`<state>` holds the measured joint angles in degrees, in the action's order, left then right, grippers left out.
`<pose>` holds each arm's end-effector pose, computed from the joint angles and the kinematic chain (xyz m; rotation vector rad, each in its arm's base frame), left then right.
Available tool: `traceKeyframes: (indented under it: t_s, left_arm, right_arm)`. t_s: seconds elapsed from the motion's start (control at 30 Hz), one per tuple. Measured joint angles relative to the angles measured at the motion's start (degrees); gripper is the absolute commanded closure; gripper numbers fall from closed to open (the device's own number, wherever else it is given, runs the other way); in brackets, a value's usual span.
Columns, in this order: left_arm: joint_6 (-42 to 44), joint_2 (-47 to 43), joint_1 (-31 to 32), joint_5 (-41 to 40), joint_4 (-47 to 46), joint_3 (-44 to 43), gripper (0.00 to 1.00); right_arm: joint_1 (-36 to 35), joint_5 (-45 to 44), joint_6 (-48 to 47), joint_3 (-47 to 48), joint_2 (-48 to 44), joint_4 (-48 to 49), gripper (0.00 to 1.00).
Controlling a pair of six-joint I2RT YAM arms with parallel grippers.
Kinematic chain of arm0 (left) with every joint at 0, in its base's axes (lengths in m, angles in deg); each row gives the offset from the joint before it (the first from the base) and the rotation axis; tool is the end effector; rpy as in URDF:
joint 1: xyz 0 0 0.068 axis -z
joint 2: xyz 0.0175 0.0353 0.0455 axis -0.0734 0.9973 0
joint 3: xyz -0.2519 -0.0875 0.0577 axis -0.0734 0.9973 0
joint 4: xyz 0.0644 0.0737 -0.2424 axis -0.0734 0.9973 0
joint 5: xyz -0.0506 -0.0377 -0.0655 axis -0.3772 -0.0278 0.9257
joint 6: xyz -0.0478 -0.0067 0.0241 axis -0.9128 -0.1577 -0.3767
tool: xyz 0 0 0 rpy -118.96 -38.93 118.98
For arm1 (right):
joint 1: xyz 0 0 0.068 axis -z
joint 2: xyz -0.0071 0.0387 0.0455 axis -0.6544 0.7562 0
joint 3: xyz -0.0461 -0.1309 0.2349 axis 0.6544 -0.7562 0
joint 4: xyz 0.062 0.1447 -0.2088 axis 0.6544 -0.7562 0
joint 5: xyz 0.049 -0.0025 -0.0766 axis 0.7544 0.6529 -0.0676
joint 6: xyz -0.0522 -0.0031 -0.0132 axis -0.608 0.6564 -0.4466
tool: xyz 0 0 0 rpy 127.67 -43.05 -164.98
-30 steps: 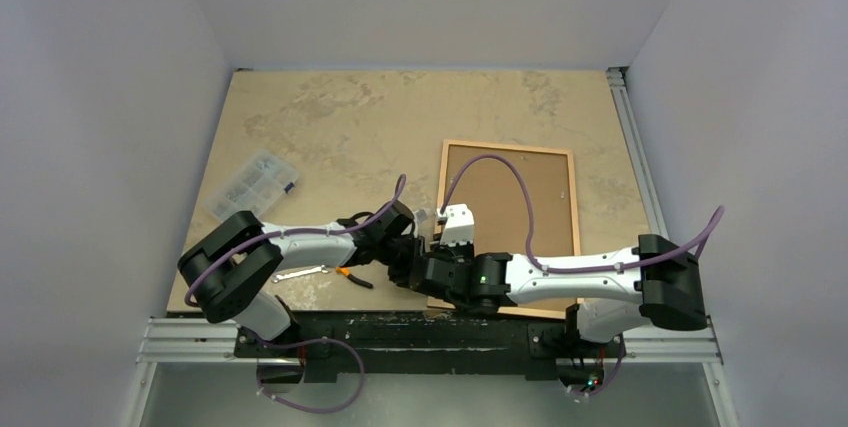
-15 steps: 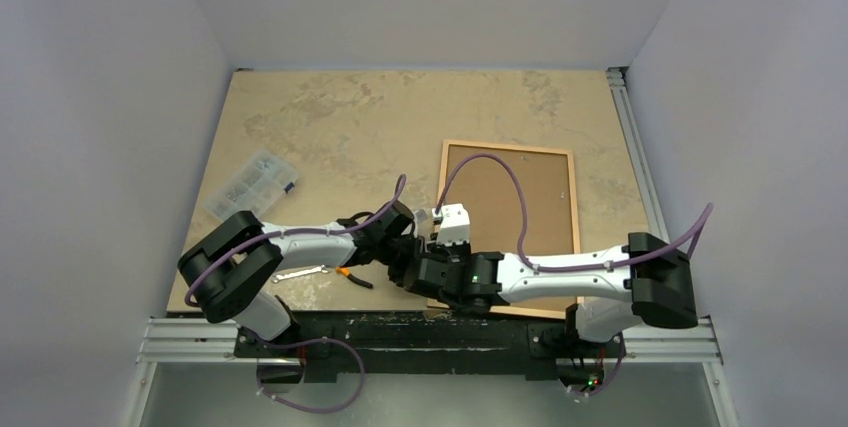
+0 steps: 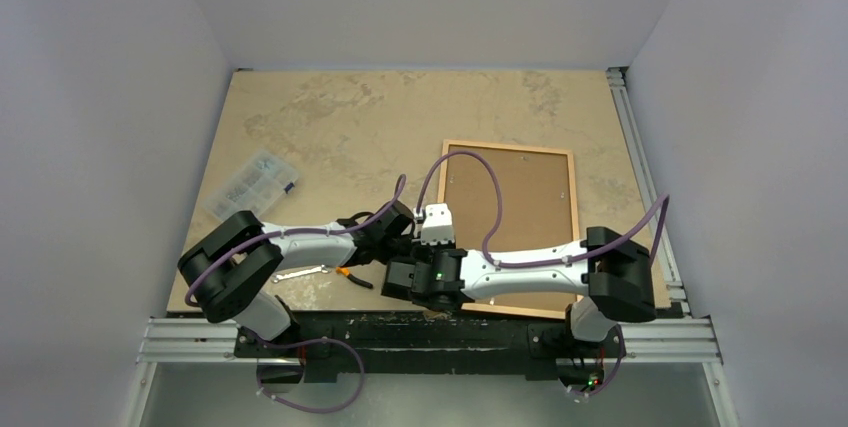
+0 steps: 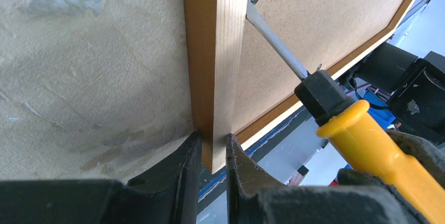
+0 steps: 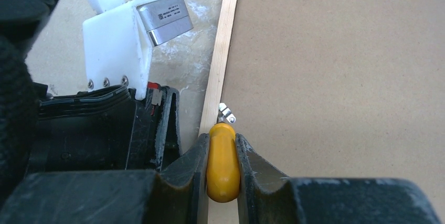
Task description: Take the photo out of the frame
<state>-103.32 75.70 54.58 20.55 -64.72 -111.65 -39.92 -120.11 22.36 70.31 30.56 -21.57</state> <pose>0.1595 -0.2167 0.1329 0.0016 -2.9216 1.0875 0.0776 0.2924 0.2164 -0.0985 2.1300 -0.0541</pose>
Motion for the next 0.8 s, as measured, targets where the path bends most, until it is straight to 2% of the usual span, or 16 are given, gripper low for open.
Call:
traceKeyframes:
  t_s: [0.23, 0.8]
  left_arm:
    - [-0.85, 0.52, 0.02, 0.31, -0.66, -0.02, 1.00]
    - [-1.29, 1.11, 0.07, 0.48, -1.44, -0.24, 1.00]
  right_arm:
    - [-0.26, -0.81, 7.17, 1.75, 1.57, -5.20, 1.00]
    - [2.95, -0.98, 11.26, 2.69, 2.40, -9.73, 1.00]
